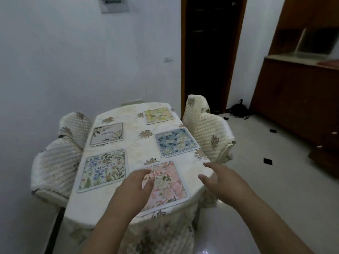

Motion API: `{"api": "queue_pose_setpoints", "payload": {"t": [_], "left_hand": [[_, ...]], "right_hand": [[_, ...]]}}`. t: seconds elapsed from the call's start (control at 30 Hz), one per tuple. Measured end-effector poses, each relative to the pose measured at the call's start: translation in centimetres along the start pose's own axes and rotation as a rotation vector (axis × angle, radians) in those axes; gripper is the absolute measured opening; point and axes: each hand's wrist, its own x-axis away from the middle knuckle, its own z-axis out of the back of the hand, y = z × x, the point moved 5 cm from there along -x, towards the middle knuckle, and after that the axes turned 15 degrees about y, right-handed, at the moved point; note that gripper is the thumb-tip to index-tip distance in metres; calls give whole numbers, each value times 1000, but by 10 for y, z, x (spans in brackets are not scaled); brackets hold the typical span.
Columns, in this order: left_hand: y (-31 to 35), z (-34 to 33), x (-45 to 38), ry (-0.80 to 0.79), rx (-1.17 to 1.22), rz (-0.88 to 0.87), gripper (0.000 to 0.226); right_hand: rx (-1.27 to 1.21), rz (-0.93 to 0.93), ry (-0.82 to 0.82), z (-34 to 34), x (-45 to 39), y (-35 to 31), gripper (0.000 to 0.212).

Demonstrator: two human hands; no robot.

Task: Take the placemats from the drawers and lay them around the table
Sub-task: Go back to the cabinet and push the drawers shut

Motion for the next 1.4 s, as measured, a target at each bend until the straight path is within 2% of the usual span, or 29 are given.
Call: {"api": "queue_pose_setpoints", "payload": {"t": [0.27,0.5,0.73,0.97,1.2,1.4], "left_hand": [[82,61,21,-3,110,-243,54],[182,50,46,-77,168,-443,55],[308,10,77,-168,230,-633,57],[422,-55,121,-215,230,-766,61],[520,-123,147,-281,233,-791,60],[577,-182,148,-349,213,-812,60]], "right_hand": [[49,-99,227,94,77,-11,64],[138,-230,387,178,124,43,65],[223,-427,529,256,170,142,67],[277,-550,592,332,216,240,65],[332,-592,606,390,216,323,63],[341,-666,554,400,201,396,62]]}}
